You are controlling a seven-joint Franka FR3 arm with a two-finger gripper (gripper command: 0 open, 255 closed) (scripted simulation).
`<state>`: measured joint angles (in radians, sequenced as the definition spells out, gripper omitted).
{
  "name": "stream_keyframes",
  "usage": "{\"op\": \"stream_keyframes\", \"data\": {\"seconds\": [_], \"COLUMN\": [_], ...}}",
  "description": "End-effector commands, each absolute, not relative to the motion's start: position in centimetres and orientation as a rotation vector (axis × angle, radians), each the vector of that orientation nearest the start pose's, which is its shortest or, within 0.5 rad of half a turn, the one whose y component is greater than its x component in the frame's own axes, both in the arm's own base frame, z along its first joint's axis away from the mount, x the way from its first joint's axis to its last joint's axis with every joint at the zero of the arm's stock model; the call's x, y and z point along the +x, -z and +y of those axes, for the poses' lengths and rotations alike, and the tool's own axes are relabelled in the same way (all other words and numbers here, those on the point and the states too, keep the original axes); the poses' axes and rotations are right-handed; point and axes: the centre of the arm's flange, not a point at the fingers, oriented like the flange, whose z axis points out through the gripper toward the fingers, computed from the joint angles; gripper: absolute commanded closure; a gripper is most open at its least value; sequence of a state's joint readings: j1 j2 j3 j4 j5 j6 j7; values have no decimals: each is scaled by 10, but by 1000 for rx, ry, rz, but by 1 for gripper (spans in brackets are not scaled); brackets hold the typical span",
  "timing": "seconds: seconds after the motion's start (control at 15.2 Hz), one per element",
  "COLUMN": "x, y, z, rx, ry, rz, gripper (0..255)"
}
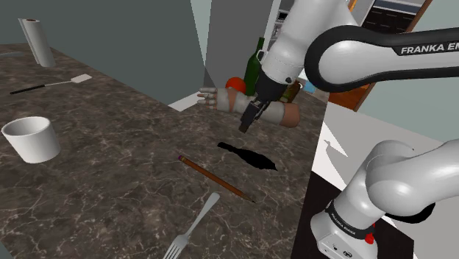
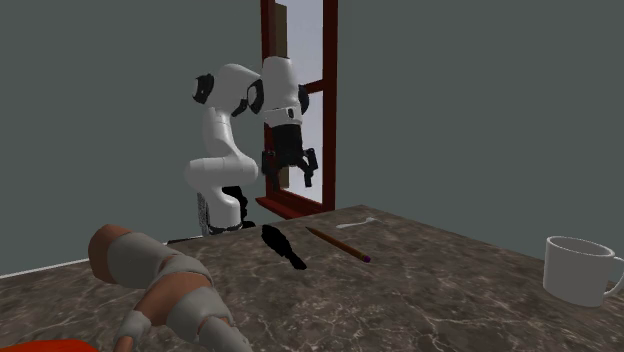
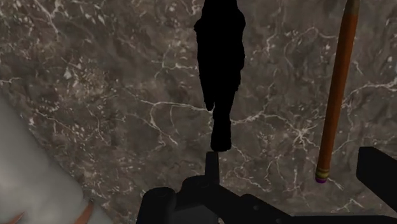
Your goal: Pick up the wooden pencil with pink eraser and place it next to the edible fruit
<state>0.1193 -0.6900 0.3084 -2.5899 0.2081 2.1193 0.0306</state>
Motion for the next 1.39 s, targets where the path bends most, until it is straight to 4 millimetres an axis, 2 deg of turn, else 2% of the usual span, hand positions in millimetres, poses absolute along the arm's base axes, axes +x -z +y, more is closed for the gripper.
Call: {"op": "stream_keyframes", "data": {"seconds": [0.0, 0.66, 1.19, 1.32], "x": [329, 337, 344, 344], "y": [-467, -373, -331, -331], "z": [183, 270, 278, 278], "rx": [-3059, -3022, -3021, -3021], "ry": [310, 294, 294, 294], "rz": [-398, -408, -408, -408], "gripper": [0, 0, 0, 0]}}
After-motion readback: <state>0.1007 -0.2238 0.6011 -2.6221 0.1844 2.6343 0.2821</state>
